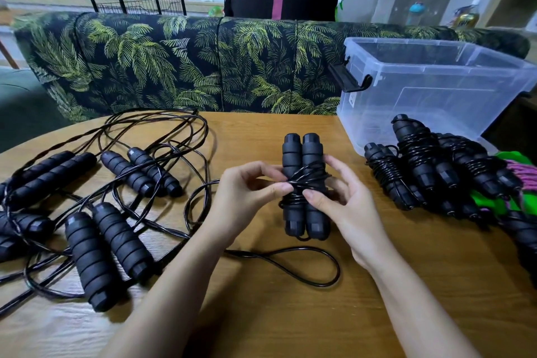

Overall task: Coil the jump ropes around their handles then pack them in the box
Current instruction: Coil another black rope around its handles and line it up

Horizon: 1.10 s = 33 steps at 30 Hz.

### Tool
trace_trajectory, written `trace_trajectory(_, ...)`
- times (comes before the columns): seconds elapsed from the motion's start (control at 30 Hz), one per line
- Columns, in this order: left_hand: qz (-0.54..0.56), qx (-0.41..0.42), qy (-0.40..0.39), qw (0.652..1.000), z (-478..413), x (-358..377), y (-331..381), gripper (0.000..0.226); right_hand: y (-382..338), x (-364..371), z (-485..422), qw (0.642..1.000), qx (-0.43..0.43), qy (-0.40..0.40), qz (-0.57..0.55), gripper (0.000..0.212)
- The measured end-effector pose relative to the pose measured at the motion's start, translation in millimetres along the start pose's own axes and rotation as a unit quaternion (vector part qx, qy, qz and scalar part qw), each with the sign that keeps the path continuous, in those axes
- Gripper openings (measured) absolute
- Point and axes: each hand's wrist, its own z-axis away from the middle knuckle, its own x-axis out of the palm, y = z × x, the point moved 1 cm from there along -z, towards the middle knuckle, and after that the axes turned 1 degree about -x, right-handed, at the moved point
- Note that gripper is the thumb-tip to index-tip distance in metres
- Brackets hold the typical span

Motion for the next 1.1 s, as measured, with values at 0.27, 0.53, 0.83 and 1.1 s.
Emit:
trace_trajectory(0.27,0.104,-0.034,0.003,0.994,-3,-4,2,0.016,-8,-6,1,0.987,0.062,-0.045,-0.141,0.066)
trace_trajectory(0.53,0.059,-0.041,0.083,0.994,1,9,-3,0.019,3,1,3,0.982,-0.111,0.114,0.105,0.044)
trace_trajectory(0.83,0.048,0.012,0.122,0.991,4,14,1,0.013,9,26,12,0.893,-0.137,0.068,0.424,0.098)
trace_trajectory(1.1,-0.033,0.112,0.054,0.992,3,18,-2,0.021,13,18,7,0.883,-0.176,0.128,0.415,0.088)
